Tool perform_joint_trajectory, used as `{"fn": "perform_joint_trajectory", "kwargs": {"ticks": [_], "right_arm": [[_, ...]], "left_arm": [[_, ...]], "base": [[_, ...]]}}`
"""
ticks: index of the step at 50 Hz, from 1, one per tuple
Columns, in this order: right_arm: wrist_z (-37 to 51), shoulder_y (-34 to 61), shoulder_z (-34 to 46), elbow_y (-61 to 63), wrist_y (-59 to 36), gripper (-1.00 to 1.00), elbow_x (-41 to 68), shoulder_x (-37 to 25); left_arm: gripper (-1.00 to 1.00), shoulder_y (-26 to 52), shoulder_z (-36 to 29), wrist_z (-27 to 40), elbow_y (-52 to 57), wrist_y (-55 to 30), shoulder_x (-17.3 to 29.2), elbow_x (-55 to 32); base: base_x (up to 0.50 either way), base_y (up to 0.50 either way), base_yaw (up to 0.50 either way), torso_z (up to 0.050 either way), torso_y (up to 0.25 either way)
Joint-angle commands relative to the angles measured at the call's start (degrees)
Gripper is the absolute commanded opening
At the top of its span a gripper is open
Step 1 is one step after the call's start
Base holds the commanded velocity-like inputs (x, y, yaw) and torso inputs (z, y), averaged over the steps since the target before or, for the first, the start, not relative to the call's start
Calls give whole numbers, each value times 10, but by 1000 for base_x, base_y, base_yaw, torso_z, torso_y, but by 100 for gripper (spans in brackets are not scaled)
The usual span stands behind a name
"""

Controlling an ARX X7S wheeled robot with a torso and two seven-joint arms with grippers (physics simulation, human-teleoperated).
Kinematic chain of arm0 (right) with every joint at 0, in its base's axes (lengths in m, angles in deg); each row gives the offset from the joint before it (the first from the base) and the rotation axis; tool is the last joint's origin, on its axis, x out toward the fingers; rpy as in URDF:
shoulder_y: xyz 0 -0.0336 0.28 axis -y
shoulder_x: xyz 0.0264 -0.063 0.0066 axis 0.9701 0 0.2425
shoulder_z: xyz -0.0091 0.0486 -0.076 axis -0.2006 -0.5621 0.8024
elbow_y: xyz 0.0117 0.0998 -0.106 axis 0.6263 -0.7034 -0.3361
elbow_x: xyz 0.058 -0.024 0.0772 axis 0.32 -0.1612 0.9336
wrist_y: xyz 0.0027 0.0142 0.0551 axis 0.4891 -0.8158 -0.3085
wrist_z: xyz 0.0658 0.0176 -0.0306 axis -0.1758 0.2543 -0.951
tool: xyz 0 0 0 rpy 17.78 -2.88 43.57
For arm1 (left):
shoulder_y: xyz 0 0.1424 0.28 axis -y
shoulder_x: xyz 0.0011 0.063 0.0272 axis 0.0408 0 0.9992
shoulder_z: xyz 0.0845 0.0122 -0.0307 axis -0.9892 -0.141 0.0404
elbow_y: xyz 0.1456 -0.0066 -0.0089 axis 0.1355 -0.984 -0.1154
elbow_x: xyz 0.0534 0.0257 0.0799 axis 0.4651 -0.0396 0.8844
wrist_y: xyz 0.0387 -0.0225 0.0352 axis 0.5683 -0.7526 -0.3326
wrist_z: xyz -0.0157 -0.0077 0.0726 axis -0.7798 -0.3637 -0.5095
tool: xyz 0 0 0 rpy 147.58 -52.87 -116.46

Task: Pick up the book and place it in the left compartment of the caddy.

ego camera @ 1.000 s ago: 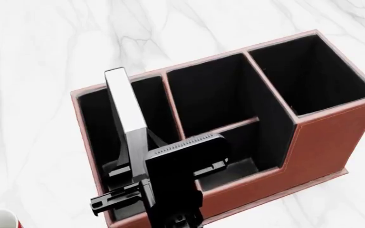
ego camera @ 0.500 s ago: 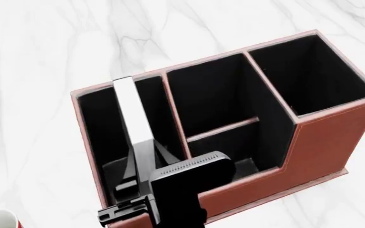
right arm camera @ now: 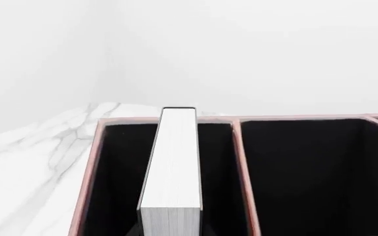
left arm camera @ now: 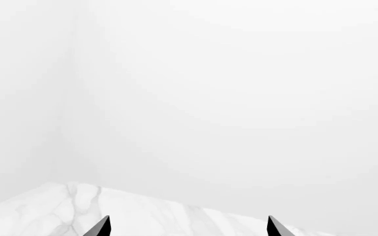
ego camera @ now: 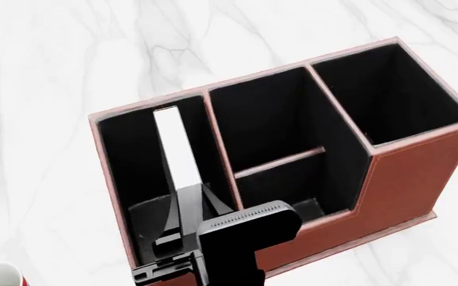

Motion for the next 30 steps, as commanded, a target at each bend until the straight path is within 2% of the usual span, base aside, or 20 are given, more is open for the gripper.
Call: {"fn": "perform_joint_trajectory", "kwargs": {"ticks": [1,30], "right_arm": [[-6,-1,-10,-14,16,-100,-34,7],[-27,-2,-7,-61,42,-100,-34,27]], "left_arm": [[100,1,-3,-1,-3,2,-1,2],[100,-4,1,5,3,5,5,0]], "base": [[0,0,0,0,0],[0,0,0,0,1]]}}
